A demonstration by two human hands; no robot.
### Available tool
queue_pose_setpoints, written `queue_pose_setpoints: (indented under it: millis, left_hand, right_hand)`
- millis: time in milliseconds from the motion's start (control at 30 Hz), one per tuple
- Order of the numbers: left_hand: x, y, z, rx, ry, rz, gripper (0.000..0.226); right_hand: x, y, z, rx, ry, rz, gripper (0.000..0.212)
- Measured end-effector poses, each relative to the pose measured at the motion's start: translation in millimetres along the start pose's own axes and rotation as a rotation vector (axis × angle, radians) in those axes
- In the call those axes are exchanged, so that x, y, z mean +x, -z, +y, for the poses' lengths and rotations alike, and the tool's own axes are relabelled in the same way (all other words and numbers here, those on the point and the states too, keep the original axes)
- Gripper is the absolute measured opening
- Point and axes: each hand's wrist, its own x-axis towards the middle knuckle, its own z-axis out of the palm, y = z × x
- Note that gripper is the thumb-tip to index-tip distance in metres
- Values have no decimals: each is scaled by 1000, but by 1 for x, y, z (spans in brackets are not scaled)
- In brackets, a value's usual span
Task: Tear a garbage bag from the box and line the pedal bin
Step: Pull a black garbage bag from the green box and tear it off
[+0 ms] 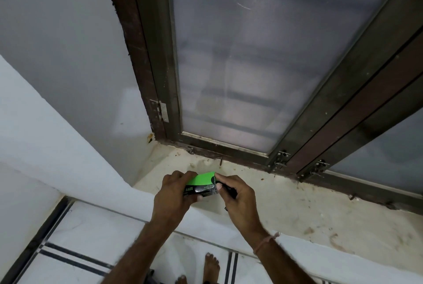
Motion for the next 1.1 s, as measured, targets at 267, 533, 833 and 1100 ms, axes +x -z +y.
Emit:
queue_pose_setpoints:
  millis: [267,533,833,1100]
  left_hand:
    - [16,-4,-9,99,39,-31,58]
    - [30,-12,-14,329,-18,-5,69]
    - [18,-10,-7,358,10,18,87]
    - [-48,-15,28,-363,167,133,27]
  right_hand:
    - [23,13,11,95,-214,-192,30]
    - [26,6,28,46,-278,-215,34]
    - [22,20,19,64,-310,-157,26]
    - [-24,-7,-33,262,-382,-268,56]
